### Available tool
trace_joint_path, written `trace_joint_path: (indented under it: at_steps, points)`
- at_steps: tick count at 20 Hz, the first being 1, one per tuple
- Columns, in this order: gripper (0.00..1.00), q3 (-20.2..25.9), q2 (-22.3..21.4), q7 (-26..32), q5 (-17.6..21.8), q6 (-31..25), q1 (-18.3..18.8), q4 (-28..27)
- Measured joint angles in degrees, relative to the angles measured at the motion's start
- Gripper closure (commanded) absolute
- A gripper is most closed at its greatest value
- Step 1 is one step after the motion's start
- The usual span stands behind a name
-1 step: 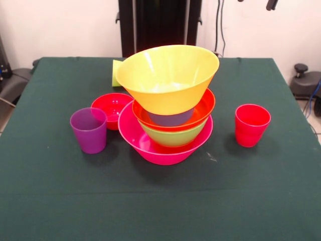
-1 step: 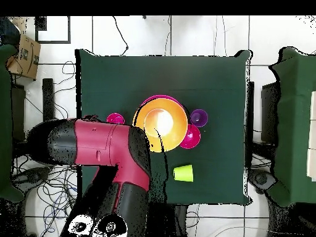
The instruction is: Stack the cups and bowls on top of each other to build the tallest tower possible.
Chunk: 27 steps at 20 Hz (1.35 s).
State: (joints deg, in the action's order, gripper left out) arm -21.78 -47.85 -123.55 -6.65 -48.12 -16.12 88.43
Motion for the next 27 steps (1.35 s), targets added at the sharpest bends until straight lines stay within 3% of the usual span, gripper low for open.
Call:
trace_joint_path:
  at_steps: [27]
  points:
    - [0.0, -0.05, 0.0, -0.21, -1.18, 0.0, -0.42, 0.0]
